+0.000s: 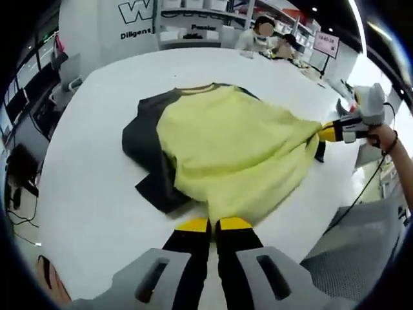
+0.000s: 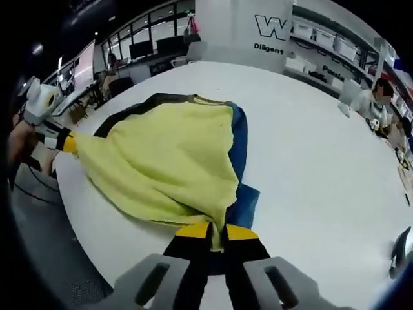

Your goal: Fold the garment on the visible template until the final outline fits inside the template.

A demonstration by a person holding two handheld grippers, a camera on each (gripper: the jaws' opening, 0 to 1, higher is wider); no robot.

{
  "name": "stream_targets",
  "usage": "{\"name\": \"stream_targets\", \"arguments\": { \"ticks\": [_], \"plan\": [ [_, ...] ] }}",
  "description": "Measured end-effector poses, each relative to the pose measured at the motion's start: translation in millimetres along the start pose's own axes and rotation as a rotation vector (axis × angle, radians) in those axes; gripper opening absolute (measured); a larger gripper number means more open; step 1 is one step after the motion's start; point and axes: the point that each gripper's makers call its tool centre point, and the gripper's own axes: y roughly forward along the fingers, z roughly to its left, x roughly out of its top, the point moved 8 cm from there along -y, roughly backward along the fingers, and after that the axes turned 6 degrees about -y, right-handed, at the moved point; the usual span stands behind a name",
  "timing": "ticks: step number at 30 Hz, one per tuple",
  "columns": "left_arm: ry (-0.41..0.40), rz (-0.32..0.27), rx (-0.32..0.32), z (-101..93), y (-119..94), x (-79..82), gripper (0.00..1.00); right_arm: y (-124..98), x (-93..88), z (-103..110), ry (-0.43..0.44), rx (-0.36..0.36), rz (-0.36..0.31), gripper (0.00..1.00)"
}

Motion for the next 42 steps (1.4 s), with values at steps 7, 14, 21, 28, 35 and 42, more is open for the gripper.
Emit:
{"name": "stream_targets", "arguments": {
  "ticks": [7, 14, 21, 28, 35, 42],
  "plan": [
    [-0.043, -0.036, 0.043, 8.4, 10, 12.8, 0.02, -2, -9.4, -10, 0.086, -0.065, 0.010, 0.23],
    [-0.050, -0.045, 0.058, 8.5, 16, 23.1, 0.02, -24, -2.0, -4, 0.119, -0.032, -0.093, 0.19],
    [-0.052, -0.044, 0.064, 9.2, 18, 28.5, 0.02, -31, -0.2, 18, 0.103, 0.030, -0.113, 0.19],
    [-0.049, -0.034, 0.068, 9.1, 18, 32.0, 0.02, -8, -17.7, 38, 0.115, 0.069, -0.052, 0.25],
    [-0.053, -0.025, 0.066, 9.3, 18, 29.7, 0.02, 11, -29.1, 45, 0.133, 0.047, -0.013, 0.26],
    [-0.058, -0.018, 0.061, 10.0, 17, 26.7, 0.02, 16, -28.1, 39, 0.126, -0.010, -0.032, 0.15]
  ]
}}
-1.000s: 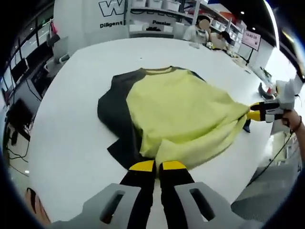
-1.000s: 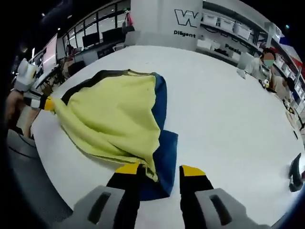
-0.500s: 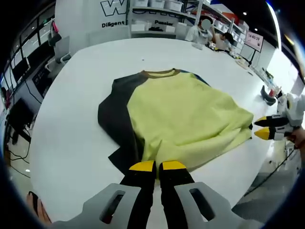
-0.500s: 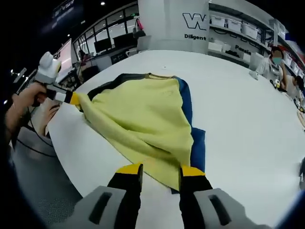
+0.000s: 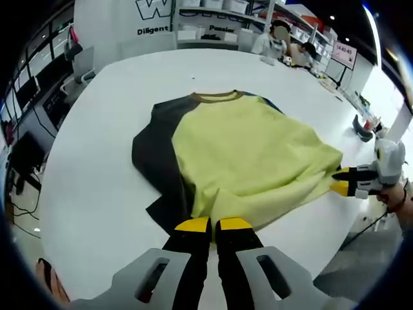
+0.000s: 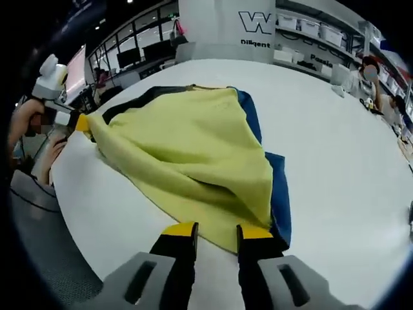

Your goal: Fold the garment on the visible template until the final outline fits inside the template.

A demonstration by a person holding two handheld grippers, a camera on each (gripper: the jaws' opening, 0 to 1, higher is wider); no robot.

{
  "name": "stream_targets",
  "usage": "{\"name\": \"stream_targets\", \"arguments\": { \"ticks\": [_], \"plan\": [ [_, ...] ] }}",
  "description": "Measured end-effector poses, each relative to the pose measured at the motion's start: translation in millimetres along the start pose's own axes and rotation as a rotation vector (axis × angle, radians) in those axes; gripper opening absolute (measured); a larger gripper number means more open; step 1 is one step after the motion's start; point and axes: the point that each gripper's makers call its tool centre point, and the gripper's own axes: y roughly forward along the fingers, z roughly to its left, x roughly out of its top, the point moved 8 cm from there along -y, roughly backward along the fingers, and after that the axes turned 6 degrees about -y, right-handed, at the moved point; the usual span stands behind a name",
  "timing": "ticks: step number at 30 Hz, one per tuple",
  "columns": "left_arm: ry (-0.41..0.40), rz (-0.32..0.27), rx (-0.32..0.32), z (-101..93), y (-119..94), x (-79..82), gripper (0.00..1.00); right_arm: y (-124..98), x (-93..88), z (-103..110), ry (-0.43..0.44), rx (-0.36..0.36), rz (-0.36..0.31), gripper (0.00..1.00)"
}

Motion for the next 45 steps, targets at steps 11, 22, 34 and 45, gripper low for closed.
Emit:
{"name": "stream_targets", "arguments": {
  "ticks": [11, 22, 34, 45],
  "plan": [
    [-0.001, 0.003, -0.001, -0.7, -2, -4.0, 0.02, 1, -1.8, -8, -0.062, -0.076, 0.002, 0.00],
    [-0.027, -0.001, -0.019, -1.7, -14, -15.5, 0.02, -17, 6.7, -4, -0.037, -0.009, -0.031, 0.00],
    [-0.009, 0.011, -0.031, -3.0, -26, -21.4, 0.02, -40, 10.0, 0, -0.056, 0.043, -0.035, 0.00],
    [0.000, 0.022, -0.042, -3.0, -34, -25.0, 0.02, -25, -1.2, -7, 0.026, 0.013, -0.018, 0.21]
  ]
}}
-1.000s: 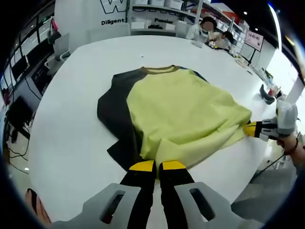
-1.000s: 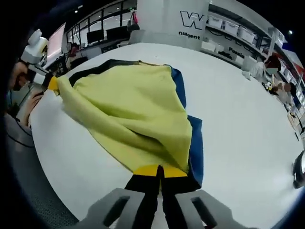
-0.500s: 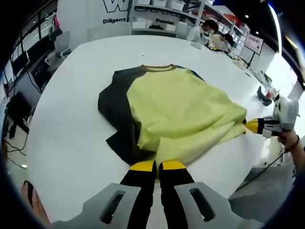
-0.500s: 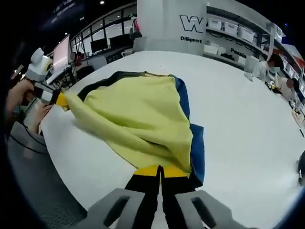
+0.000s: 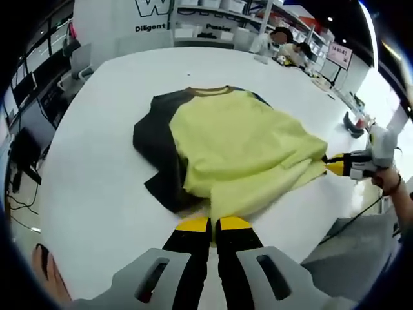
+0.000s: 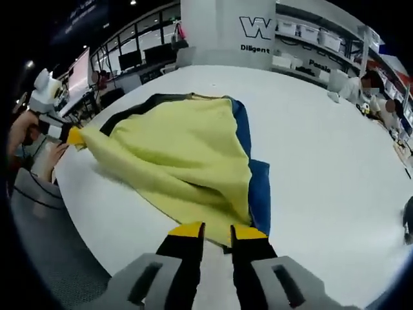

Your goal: Fold the garment on the visible template until the final outline fits inside the template.

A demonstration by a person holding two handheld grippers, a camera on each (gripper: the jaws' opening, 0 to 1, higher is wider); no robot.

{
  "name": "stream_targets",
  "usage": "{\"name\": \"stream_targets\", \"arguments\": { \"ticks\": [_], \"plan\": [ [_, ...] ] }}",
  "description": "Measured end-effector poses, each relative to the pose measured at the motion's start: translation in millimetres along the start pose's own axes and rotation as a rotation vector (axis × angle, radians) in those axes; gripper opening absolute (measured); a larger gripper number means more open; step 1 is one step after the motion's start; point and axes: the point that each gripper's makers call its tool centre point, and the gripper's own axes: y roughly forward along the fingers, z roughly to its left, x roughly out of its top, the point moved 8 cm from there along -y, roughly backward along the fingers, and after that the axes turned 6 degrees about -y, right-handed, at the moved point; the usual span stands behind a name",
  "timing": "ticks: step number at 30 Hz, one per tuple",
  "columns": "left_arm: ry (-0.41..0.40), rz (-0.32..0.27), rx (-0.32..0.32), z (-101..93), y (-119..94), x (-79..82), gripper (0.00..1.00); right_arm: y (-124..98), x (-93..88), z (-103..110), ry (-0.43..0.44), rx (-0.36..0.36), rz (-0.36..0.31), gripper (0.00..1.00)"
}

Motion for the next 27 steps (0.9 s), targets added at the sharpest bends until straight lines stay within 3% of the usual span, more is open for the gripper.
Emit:
{"name": "stream_targets", "arguments": {
  "ticks": [3, 7, 9, 13, 17, 22, 27],
  "plan": [
    [0.000, 0.004, -0.003, -0.3, -2, -0.2, 0.02, 3, -1.5, 1, 0.003, 0.004, 0.005, 0.21],
    [0.008, 0.010, -0.008, -1.8, -4, -1.4, 0.02, 12, -5.3, 2, 0.013, -0.016, 0.029, 0.38],
    [0.011, 0.014, -0.009, -1.9, -5, -1.9, 0.02, 14, -6.1, 2, 0.000, -0.032, 0.036, 0.39],
    [0.012, 0.017, -0.009, -1.5, -6, -2.2, 0.02, 18, -7.8, 1, -0.005, -0.061, 0.035, 0.32],
    [0.018, 0.020, -0.007, -1.1, -8, -2.7, 0.02, 18, -8.7, -2, -0.062, -0.097, 0.043, 0.17],
    [0.015, 0.020, -0.012, -1.6, -8, -2.8, 0.02, 16, -6.9, 3, -0.071, -0.078, 0.039, 0.00],
    [0.032, 0.018, -0.015, -2.9, -12, -2.3, 0.02, 2, 2.4, 9, -0.094, -0.041, 0.045, 0.00]
  ]
}}
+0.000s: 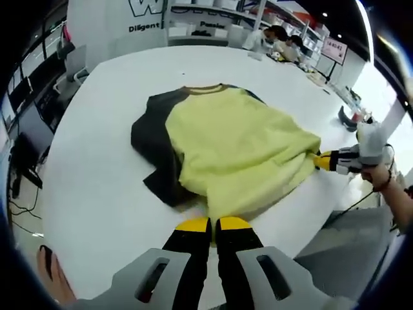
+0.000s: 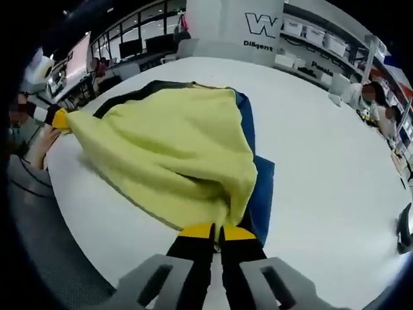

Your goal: Fold the garment on the visible template until the final outline fits inside the template.

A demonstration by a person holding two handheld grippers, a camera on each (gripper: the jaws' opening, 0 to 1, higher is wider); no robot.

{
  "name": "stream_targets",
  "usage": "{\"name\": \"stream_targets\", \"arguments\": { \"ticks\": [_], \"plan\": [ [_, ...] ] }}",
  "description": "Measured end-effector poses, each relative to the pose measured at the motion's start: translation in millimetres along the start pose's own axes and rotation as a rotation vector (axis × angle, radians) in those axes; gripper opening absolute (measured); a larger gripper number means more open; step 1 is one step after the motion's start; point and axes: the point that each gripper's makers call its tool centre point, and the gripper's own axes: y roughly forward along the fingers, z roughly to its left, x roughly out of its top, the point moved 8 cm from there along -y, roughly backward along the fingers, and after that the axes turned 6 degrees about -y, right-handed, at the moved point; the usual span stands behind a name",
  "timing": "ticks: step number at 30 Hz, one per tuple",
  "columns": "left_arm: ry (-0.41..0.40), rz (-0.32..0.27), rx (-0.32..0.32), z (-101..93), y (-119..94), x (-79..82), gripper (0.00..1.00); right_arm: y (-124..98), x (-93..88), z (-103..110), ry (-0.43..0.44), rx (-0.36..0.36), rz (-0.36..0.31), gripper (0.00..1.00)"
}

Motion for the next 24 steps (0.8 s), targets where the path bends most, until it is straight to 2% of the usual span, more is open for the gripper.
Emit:
{"name": "stream_targets", "arguments": {
  "ticks": [4, 7, 11, 15, 22, 24],
  "plan": [
    [0.003, -0.002, -0.003, 1.1, -7, 0.1, 0.02, -16, 5.2, 3, -0.004, 0.029, 0.002, 0.00],
    [-0.010, 0.000, 0.001, 2.0, -14, -0.6, 0.02, -28, 7.5, 8, 0.031, 0.079, 0.004, 0.00],
    [0.009, 0.007, -0.006, 0.7, -21, -5.1, 0.02, -39, 7.6, 17, 0.014, 0.115, 0.011, 0.00],
    [0.026, 0.025, 0.000, 2.4, -25, -15.4, 0.02, -40, 6.6, 24, 0.003, 0.137, 0.005, 0.00],
    [0.027, 0.052, 0.011, 6.9, -27, -28.3, 0.02, -38, 0.1, 30, -0.024, 0.141, 0.041, 0.00],
    [0.016, 0.074, 0.015, 11.2, -25, -37.9, 0.02, -38, -2.3, 33, -0.024, 0.153, 0.043, 0.00]
  ]
}}
